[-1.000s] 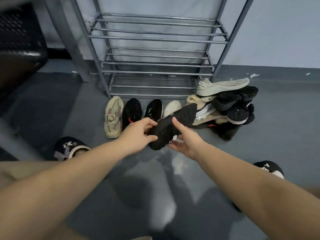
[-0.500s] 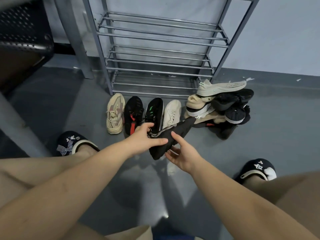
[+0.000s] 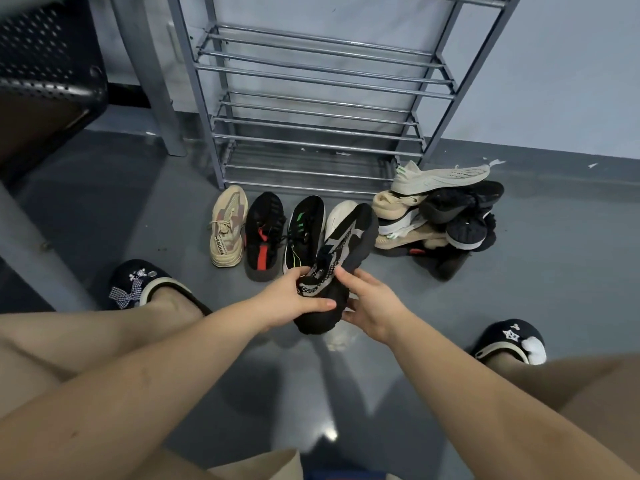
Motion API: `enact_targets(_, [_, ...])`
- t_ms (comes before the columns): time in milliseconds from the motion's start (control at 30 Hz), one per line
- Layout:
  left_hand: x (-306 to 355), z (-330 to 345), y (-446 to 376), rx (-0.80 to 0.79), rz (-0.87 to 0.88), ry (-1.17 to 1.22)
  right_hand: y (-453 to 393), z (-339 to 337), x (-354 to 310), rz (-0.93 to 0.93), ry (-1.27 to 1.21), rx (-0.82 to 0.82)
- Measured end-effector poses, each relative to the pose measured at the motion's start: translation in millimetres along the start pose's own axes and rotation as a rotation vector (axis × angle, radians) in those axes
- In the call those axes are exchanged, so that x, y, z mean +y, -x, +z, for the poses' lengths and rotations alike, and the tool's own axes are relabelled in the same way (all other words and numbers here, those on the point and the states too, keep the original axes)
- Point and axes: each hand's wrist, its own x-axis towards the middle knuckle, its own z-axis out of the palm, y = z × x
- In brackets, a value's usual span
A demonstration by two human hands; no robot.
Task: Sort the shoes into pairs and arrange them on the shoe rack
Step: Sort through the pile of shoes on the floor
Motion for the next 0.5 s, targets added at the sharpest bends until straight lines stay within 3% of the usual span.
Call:
enact_targets(67, [1, 4, -1, 0.022, 0.036, 0.005, 0, -3, 1, -0.026, 0.009, 0.012])
enact_targets(167, [0, -2, -2, 0.031, -0.065, 0.203, -1, -8, 3, 0.004, -0.037, -0.03])
enact_targets(367, [-12, -14, -7, -0.201, -0.307, 0.453, -3, -10, 15, 0.071, -0.09, -0.111])
enact_targets(500, [-22, -26, -9, -0.245, -0.333, 0.527, -5, -10, 15, 0.129, -0.101, -0.123])
